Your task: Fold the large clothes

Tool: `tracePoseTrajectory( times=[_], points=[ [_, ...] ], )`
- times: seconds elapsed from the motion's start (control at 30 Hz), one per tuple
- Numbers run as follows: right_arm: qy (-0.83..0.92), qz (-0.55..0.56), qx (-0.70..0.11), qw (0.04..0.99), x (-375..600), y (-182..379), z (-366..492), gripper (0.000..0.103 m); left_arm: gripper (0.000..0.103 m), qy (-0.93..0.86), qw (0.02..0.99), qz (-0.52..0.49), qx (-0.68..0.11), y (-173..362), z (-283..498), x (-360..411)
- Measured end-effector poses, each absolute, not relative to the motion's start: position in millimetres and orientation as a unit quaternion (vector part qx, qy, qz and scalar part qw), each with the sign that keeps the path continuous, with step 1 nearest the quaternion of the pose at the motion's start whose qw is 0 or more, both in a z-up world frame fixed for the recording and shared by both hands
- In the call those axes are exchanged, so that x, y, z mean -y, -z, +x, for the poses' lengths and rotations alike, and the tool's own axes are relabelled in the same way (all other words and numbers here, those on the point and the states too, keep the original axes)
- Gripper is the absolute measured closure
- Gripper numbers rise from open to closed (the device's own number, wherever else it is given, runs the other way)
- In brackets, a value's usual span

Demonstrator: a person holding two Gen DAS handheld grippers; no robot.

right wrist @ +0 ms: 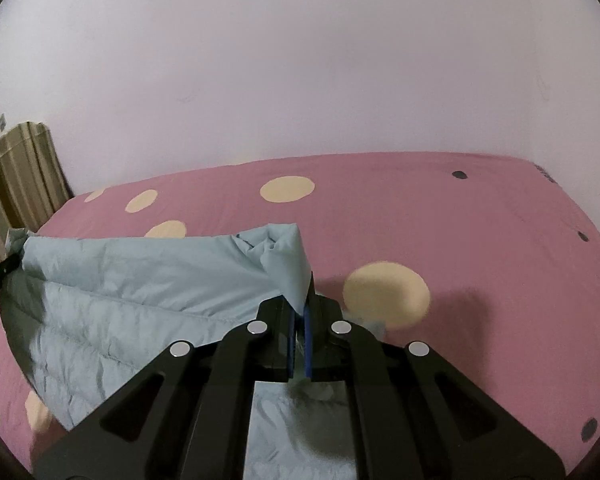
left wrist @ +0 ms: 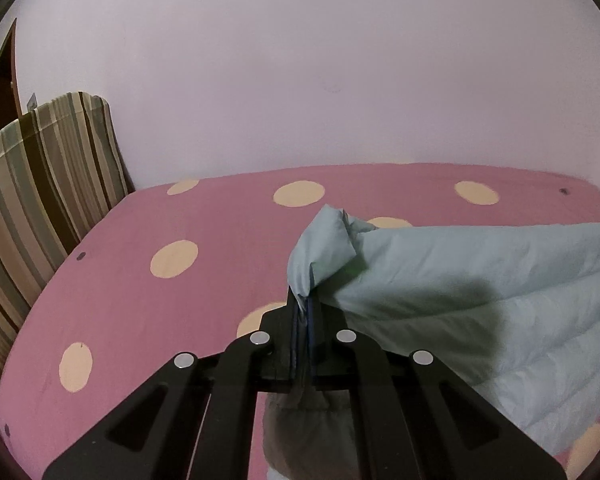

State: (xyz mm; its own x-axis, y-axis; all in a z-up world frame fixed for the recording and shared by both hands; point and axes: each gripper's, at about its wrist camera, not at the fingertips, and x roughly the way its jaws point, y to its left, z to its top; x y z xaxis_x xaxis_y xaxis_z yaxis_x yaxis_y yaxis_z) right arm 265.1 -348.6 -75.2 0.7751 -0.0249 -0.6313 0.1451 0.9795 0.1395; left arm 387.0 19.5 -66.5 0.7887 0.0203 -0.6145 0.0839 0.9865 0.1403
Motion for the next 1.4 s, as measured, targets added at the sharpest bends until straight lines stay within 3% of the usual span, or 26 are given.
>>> tracePoseTrajectory(
  times=[0.43,0.63,0.83,0.97,1.07,1.1,1.27,1.4],
  points=[
    [0.066,0.079,-0.450,0.887,350,200,352,0.100,0.100,-0.033,0.901,0.130,-0.412,194,458,0],
    [0.075,0.074,-0.454,0.885,346,226,356,0.099,0.099,-0.042,0.903,0.139,-0.405,221,458,7],
    [0.078,0.074,-0.454,0.885,345,222,354,0.098,0.098,-0.045,0.896,0.146,-0.417,214,462,9],
    [0.089,0.062,-0.444,0.889,337,197,348,0.090,0.090,-0.063,0.897,0.114,-0.423,184,447,6],
    [0.079,0.081,-0.411,0.905,321,169,338,0.072,0.059,-0.044,0.914,0.079,-0.394,152,428,19],
    [0.059,0.088,-0.408,0.907,308,162,338,0.072,0.055,-0.031,0.919,0.076,-0.385,145,424,27],
    [0.002,0.065,-0.412,0.909,251,163,350,0.071,0.054,0.033,0.924,0.088,-0.372,143,416,84],
    [0.005,0.039,-0.441,0.896,231,197,363,0.071,0.054,0.034,0.904,0.094,-0.415,187,428,106]
  ],
)
